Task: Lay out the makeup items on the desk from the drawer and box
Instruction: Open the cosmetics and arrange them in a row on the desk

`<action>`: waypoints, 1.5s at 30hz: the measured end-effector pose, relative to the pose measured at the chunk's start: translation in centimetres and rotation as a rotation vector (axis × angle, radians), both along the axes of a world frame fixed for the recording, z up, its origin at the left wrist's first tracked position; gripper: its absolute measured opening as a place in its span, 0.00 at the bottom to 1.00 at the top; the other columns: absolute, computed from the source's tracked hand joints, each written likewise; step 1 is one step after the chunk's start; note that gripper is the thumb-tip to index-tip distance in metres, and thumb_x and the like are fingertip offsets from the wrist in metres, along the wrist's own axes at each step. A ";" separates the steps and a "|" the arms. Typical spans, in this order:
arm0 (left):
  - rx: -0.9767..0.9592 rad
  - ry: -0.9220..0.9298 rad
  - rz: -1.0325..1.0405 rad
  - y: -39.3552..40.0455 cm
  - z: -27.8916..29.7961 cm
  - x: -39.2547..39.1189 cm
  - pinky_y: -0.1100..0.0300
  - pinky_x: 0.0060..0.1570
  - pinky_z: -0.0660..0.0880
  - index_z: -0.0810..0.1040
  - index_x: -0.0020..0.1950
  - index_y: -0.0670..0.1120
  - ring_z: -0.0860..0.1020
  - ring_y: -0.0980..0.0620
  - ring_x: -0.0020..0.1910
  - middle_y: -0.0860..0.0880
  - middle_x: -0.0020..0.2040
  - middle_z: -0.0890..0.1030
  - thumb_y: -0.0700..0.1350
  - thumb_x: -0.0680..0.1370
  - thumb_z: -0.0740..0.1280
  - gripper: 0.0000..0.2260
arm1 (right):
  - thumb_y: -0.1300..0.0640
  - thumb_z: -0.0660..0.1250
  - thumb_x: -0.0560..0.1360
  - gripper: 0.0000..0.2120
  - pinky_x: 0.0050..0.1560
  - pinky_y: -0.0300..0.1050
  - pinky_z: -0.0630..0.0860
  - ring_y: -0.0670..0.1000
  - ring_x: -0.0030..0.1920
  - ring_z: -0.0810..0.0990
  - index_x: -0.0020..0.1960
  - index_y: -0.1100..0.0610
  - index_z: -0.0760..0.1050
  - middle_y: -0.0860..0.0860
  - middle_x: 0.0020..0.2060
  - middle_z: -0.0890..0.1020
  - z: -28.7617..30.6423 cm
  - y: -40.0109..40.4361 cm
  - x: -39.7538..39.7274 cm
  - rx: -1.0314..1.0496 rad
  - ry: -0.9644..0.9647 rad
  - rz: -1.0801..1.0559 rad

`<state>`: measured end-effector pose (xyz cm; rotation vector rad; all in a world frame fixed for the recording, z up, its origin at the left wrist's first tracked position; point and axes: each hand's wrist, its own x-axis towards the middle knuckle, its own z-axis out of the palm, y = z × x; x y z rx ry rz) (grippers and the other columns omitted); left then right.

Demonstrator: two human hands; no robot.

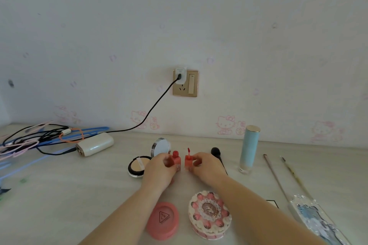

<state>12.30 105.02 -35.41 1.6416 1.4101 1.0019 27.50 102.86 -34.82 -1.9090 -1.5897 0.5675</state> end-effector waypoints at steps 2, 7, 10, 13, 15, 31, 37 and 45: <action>-0.003 -0.001 0.001 -0.1 0.0 0.0 0.48 0.40 0.81 0.79 0.46 0.45 0.81 0.45 0.41 0.47 0.44 0.83 0.41 0.71 0.72 0.06 | 0.44 0.65 0.74 0.19 0.38 0.36 0.71 0.43 0.43 0.75 0.63 0.48 0.72 0.43 0.46 0.77 0.0 -0.1 0.1 -0.006 0.025 -0.010; -0.014 0.000 -0.014 -0.4 0.5 -0.2 0.51 0.43 0.79 0.80 0.47 0.45 0.81 0.47 0.45 0.49 0.44 0.83 0.41 0.71 0.73 0.06 | 0.52 0.68 0.73 0.27 0.48 0.39 0.73 0.46 0.49 0.76 0.69 0.50 0.64 0.45 0.48 0.77 0.1 -0.8 0.2 -0.014 0.103 -0.025; -0.032 -0.020 -0.039 -0.9 0.8 -0.6 0.53 0.45 0.78 0.79 0.42 0.49 0.80 0.48 0.46 0.52 0.42 0.82 0.41 0.72 0.72 0.04 | 0.54 0.69 0.73 0.27 0.49 0.39 0.73 0.46 0.50 0.76 0.70 0.49 0.64 0.46 0.50 0.76 0.4 -1.9 0.5 0.007 0.112 -0.044; -0.071 -0.046 -0.024 -1.8 1.0 -1.1 0.50 0.53 0.78 0.77 0.58 0.47 0.78 0.48 0.54 0.48 0.54 0.80 0.42 0.73 0.72 0.14 | 0.57 0.67 0.74 0.24 0.44 0.35 0.71 0.44 0.47 0.76 0.68 0.49 0.66 0.45 0.49 0.76 0.7 -3.5 1.2 0.039 0.101 -0.055; -0.097 -0.053 0.024 -2.2 1.1 -1.8 0.49 0.53 0.78 0.73 0.64 0.43 0.78 0.46 0.54 0.45 0.57 0.79 0.41 0.73 0.71 0.20 | 0.58 0.66 0.75 0.22 0.45 0.34 0.70 0.43 0.47 0.75 0.67 0.49 0.68 0.44 0.48 0.75 1.1 -4.8 1.9 0.064 0.057 -0.060; 0.180 0.453 -0.367 -5.0 3.8 6.3 0.59 0.63 0.71 0.75 0.65 0.48 0.77 0.56 0.59 0.51 0.60 0.79 0.43 0.79 0.62 0.14 | 0.45 0.61 0.76 0.17 0.46 0.44 0.76 0.52 0.51 0.80 0.60 0.54 0.74 0.51 0.52 0.80 1.7 -6.3 4.4 -0.052 -0.340 -0.281; 0.016 0.390 -0.333 -3.4 3.3 10.1 0.65 0.52 0.66 0.73 0.66 0.45 0.75 0.51 0.58 0.49 0.58 0.77 0.38 0.80 0.55 0.17 | 0.58 0.58 0.78 0.11 0.48 0.46 0.75 0.55 0.54 0.80 0.57 0.58 0.74 0.54 0.55 0.78 1.0 -4.6 4.1 -0.071 -0.466 -0.276; -0.069 0.156 -0.325 -3.2 3.1 11.0 0.58 0.60 0.70 0.65 0.73 0.46 0.74 0.46 0.62 0.42 0.65 0.75 0.37 0.80 0.55 0.21 | 0.58 0.59 0.78 0.10 0.46 0.44 0.73 0.55 0.54 0.80 0.57 0.58 0.74 0.54 0.54 0.80 1.0 -4.6 4.5 -0.106 -0.333 -0.318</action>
